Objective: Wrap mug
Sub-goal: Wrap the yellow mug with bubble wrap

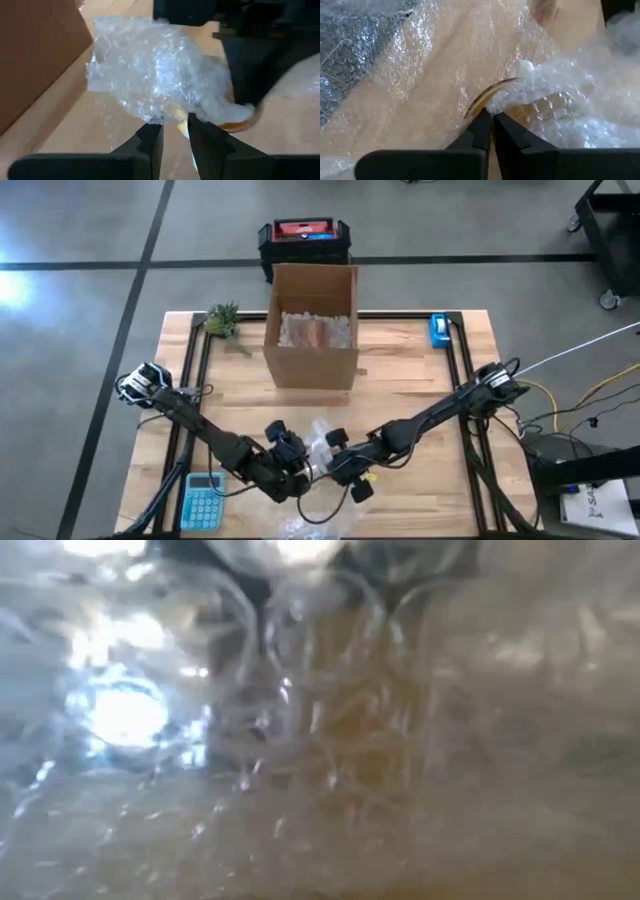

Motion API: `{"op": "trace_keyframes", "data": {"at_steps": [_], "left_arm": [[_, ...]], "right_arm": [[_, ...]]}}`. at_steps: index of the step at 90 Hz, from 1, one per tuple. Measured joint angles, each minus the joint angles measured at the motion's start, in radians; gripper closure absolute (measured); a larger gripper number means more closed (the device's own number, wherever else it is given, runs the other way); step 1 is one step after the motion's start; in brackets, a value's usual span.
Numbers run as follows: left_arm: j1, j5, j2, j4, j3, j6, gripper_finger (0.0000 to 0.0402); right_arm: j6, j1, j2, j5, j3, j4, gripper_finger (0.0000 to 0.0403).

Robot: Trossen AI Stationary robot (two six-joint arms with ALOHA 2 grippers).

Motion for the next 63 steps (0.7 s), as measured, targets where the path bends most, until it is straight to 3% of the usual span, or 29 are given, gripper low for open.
{"op": "trace_keyframes", "data": {"at_steps": [9,29,49,63], "left_arm": [[0.002,0.005,0.018,0.077,-0.002,0.054,0.0327],[0.004,0.117,0.089,0.295,-0.002,0.224,0.0327],[0.026,0.116,0.13,0.291,-0.002,0.203,0.0327],[0.027,0.115,0.133,0.292,-0.002,0.198,0.0327]], "right_arm": [[0.0,-0.001,0.0,-0.001,0.0,0.001,0.0403],[0.007,-0.007,0.0,-0.004,0.0,0.002,0.0403],[0.191,-0.009,0.002,-0.005,0.002,-0.014,0.0403],[0.22,-0.017,-0.007,-0.011,0.066,-0.133,0.038]]}}
